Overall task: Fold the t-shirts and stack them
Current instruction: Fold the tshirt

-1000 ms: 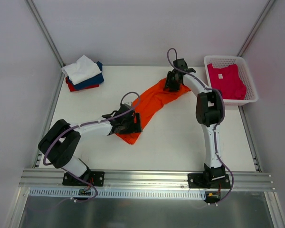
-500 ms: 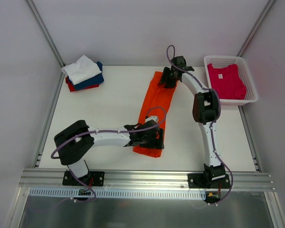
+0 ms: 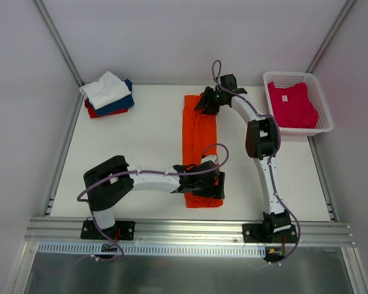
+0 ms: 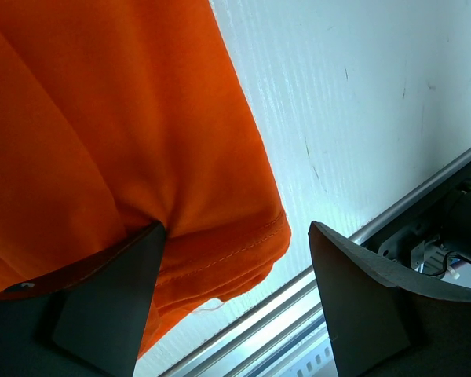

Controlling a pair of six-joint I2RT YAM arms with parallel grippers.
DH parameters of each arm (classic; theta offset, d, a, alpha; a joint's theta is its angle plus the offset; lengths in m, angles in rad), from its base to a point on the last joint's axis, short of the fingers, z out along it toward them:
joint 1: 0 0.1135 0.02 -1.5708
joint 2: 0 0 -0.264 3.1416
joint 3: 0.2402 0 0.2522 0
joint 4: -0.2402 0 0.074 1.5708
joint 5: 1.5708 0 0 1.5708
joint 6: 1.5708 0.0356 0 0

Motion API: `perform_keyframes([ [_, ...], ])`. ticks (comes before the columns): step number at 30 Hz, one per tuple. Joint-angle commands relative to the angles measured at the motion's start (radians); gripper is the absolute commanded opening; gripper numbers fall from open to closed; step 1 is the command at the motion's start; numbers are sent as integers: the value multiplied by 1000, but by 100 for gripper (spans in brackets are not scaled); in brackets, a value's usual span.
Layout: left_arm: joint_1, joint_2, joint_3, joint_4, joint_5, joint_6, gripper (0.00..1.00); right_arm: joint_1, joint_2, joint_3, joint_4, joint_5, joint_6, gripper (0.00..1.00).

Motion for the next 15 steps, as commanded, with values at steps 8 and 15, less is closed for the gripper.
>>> perform_keyframes([
  [8,-25,29,-59,-177,9,-9,77,26,20,24,18,-51,14,54],
  [15,-25,-62,5,-272,-91,53,80,11,-106,-35,-12,-43,-43,54],
])
